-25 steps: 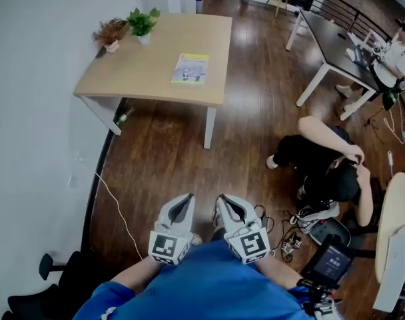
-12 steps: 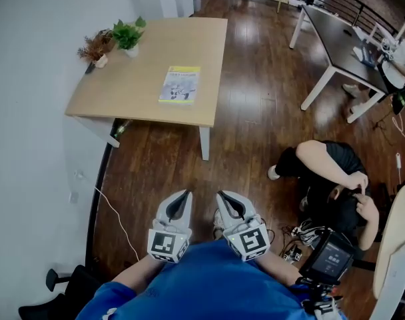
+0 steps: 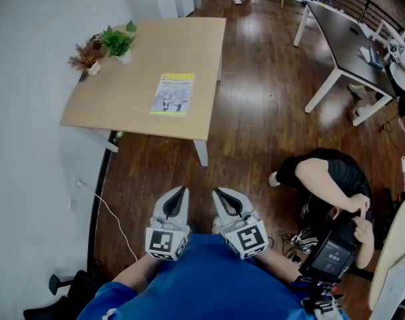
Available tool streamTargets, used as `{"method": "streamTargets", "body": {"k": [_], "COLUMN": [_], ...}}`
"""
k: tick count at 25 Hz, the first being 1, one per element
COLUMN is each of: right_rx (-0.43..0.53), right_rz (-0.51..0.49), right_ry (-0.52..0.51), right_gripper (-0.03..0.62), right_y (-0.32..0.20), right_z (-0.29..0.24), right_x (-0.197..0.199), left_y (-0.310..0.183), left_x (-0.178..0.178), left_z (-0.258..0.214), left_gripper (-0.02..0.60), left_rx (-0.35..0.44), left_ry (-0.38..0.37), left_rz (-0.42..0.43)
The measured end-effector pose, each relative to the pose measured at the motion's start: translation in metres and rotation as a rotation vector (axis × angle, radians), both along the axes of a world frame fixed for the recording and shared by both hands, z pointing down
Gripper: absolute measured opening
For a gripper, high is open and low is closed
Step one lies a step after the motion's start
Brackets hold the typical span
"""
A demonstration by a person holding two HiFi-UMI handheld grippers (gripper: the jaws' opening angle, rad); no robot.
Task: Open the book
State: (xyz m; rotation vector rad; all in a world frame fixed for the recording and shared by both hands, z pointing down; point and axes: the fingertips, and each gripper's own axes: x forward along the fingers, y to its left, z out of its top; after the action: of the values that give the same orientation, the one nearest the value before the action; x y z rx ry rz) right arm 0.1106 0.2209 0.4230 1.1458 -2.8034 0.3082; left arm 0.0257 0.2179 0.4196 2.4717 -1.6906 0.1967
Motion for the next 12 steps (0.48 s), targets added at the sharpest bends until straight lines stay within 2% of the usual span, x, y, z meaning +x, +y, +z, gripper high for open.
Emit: {"method": "streamTargets", "body": {"k": [12], "right_rx": [-0.033], "right_rz": [0.022], "right_ry": [0.040], "right_gripper": [0.002], "right_y": [-0.099], "right_z": [0.024], "right_x": [-0.043], "left_y": [-0.102], "left_x": [-0.046], "left_z": [0.024], "left_gripper": [0.006], "left_rx": [-0.036], "left_ry": [0.026], "left_rz": [0.024]}}
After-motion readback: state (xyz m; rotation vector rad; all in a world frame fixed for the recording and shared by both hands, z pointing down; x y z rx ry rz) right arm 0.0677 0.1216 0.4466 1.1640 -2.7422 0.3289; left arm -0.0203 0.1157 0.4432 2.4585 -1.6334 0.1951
